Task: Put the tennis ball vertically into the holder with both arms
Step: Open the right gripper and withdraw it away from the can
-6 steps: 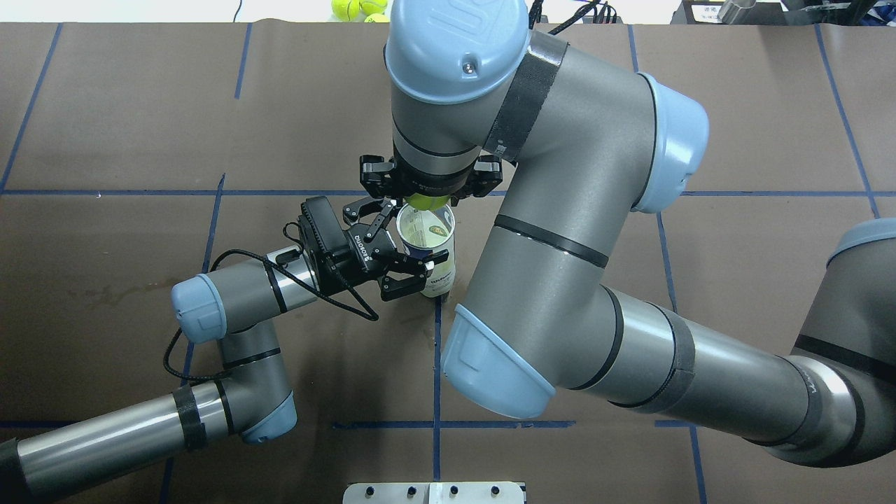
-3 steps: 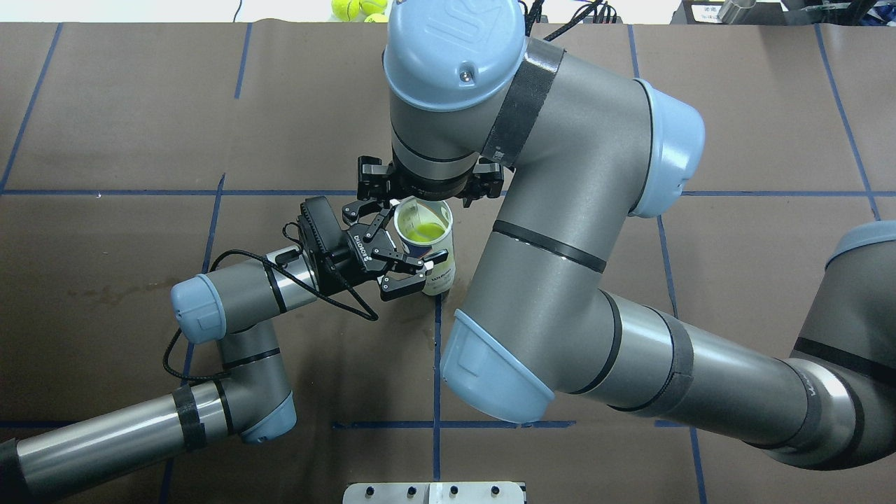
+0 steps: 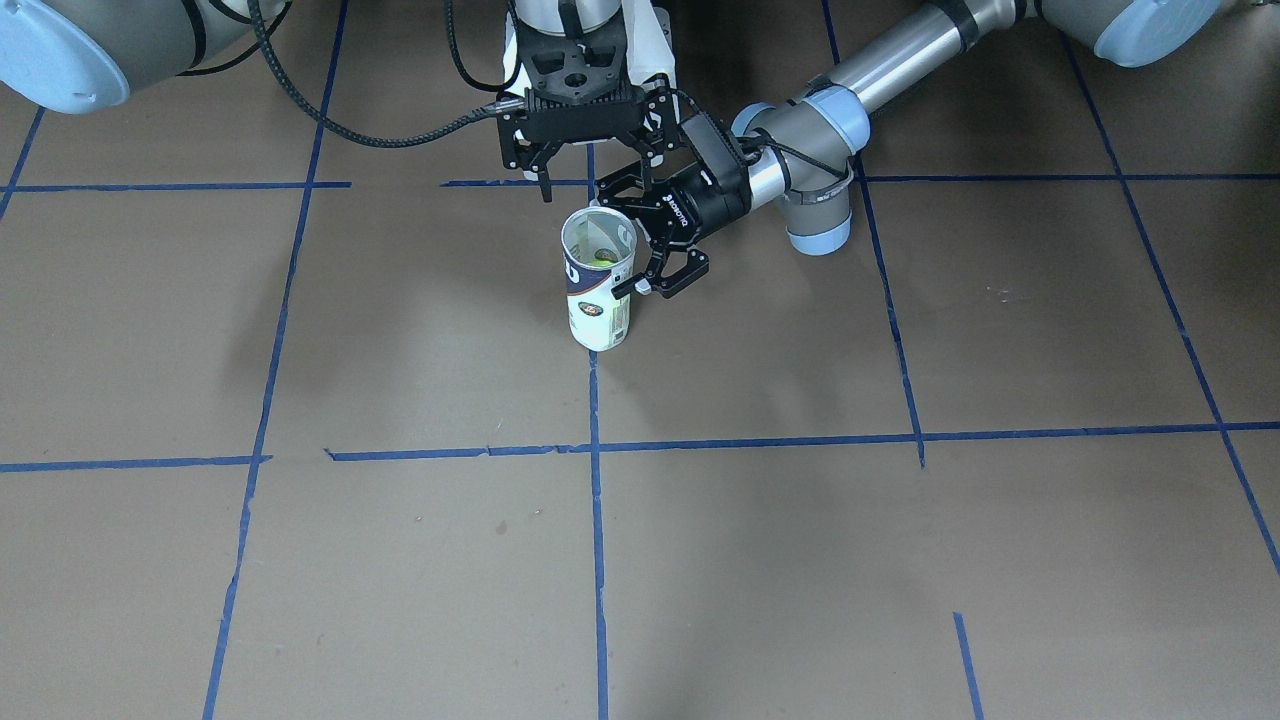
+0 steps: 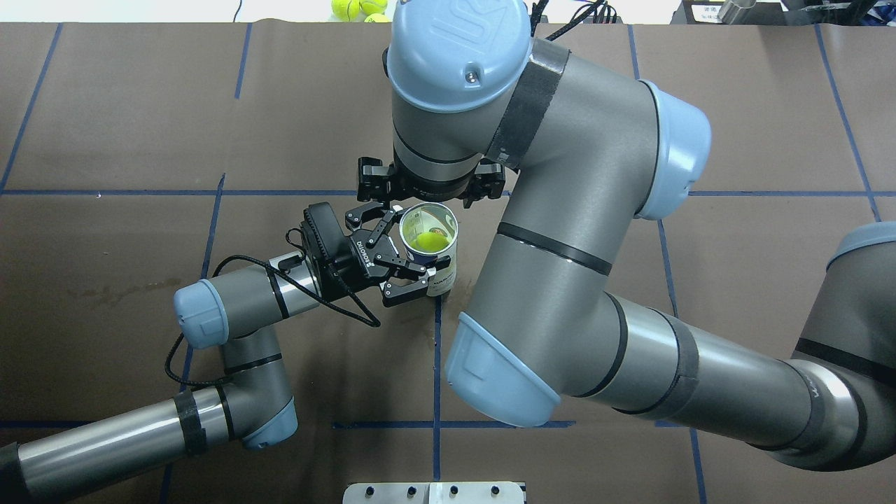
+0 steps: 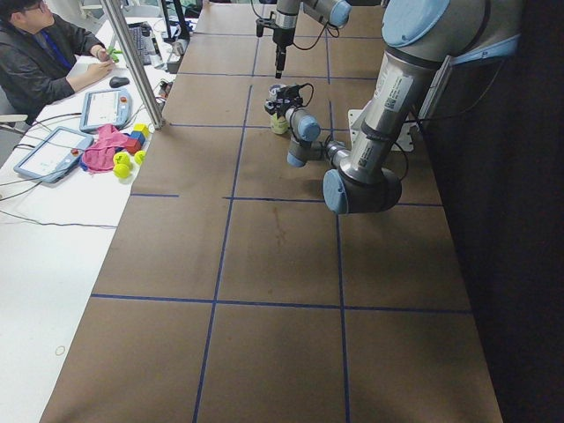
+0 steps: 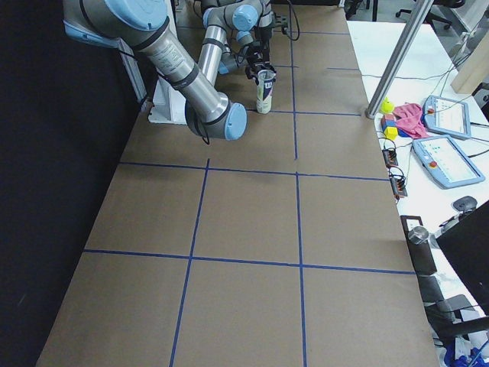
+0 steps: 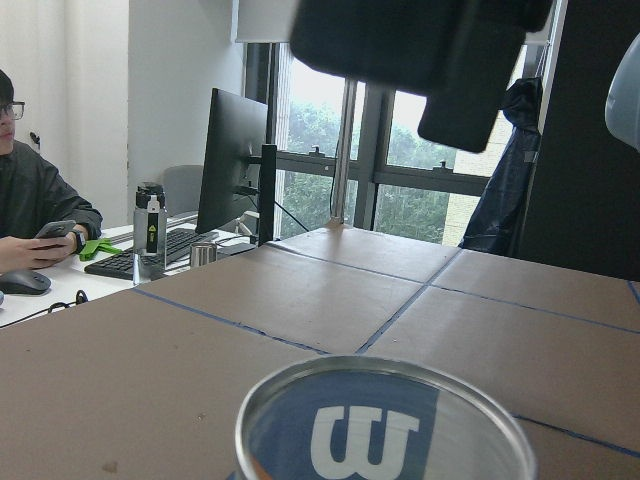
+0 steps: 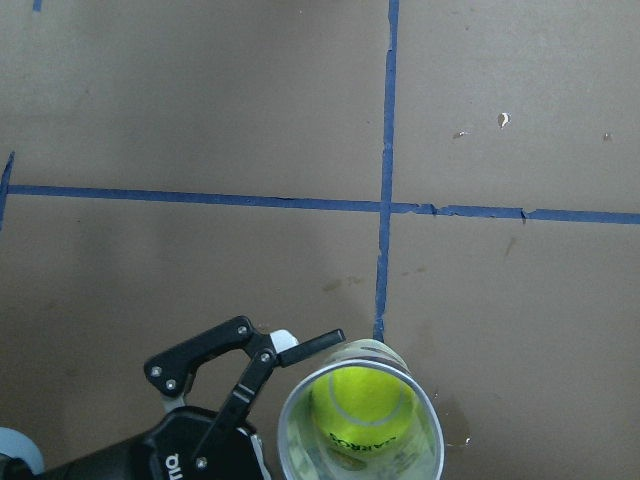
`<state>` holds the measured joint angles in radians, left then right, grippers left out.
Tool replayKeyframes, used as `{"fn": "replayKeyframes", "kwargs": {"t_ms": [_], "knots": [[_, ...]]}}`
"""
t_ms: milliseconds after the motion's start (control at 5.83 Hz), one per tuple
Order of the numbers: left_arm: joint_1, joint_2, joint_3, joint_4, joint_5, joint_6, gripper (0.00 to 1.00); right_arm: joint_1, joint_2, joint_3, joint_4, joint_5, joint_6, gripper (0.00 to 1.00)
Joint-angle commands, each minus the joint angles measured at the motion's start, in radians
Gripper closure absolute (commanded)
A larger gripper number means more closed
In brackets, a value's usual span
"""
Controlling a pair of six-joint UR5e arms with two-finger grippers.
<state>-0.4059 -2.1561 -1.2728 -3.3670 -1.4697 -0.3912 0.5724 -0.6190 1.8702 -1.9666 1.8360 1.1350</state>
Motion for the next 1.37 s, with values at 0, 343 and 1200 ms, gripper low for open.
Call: {"fn": "replayKeyframes", "kwargs": {"t_ms": [0, 343, 1200], "knots": [[0.001, 0.004, 0.000, 0.000, 0.000, 0.000, 0.05, 0.082, -0.095, 0.070, -0.002, 0.043, -0.122, 0.00], [-0.001, 0.002, -0.002, -0.002, -0.001, 0.000, 0.05, 0.203, -0.157, 0.070, 0.003, 0.143, -0.245, 0.00], [-0.019, 0.027, -0.081, -0.002, -0.009, 0.021, 0.05, 0.388, -0.291, 0.075, 0.011, 0.249, -0.541, 0.00]]}}
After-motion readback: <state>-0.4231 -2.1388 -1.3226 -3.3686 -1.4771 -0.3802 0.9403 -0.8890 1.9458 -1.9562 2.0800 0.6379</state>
